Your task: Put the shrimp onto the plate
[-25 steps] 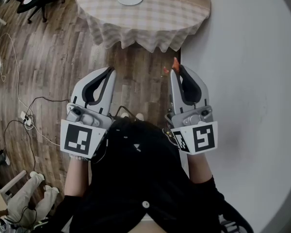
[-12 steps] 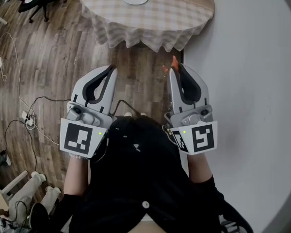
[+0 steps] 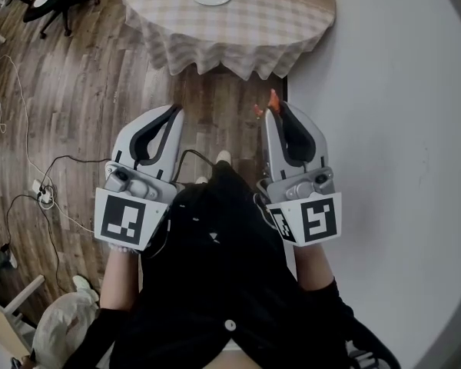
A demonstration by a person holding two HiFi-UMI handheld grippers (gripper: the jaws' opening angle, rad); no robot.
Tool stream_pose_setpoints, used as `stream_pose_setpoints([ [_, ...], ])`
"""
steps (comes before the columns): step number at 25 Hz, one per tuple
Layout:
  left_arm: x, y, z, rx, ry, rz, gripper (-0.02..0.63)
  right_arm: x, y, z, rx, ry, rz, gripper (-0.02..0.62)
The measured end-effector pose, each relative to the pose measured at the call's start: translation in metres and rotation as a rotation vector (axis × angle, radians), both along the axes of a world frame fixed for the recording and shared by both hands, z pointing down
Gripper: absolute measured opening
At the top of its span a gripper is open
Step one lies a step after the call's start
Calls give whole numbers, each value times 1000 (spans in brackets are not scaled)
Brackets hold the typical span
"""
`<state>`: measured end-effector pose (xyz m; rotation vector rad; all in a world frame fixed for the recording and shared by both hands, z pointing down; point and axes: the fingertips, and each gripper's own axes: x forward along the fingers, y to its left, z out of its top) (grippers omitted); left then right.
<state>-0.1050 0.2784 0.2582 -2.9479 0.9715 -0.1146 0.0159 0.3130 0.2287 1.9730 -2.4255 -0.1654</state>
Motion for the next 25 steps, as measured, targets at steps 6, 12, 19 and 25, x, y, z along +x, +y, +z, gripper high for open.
stream_pose_setpoints([
  [6,3,-5,5,-10,-4,-1,1,0,-7,4,-8,-4,-9,48],
  [12,14,-23,6,0,-9,-17,0,7,-31,10,-9,-12,-42,48],
  [19,35,-59,5,1,-25,-35,0,23,-74,12,-9,-16,-83,48],
  [25,58,-98,6,-5,-22,-55,1,45,-115,14,-18,-16,-106,48],
])
